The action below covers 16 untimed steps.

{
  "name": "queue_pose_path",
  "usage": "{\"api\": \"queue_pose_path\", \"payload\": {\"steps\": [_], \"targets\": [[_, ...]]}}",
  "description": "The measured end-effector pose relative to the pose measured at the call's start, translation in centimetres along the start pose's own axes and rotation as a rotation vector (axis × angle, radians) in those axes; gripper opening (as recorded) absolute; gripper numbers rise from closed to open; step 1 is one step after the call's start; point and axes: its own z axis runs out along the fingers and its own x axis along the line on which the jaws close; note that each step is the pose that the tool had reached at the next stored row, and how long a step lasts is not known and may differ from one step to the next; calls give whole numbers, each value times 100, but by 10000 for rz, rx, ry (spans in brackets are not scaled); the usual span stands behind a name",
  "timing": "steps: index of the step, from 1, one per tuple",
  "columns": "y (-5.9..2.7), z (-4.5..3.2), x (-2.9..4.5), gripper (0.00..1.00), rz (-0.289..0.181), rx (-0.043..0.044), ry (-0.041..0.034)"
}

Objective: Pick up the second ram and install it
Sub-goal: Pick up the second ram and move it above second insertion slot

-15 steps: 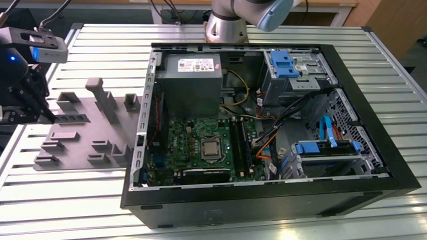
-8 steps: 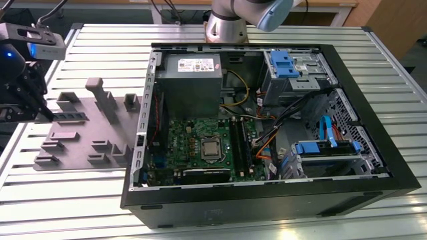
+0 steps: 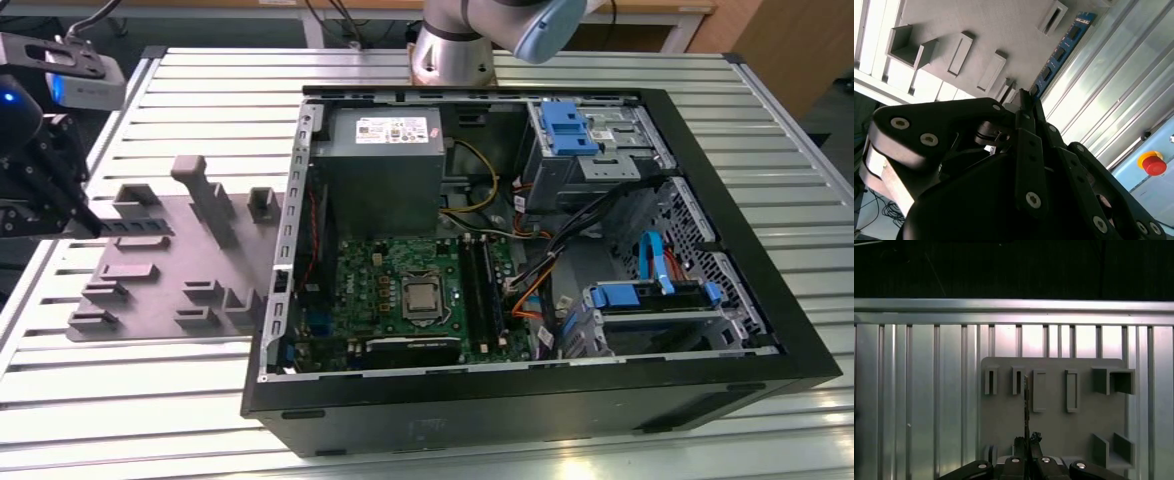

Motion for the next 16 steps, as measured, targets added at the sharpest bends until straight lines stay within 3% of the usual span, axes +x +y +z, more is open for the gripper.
{"api": "queue_pose_path", "payload": {"steps": [16], "targets": [[1, -208, -21, 14, 0, 0, 0]]}}
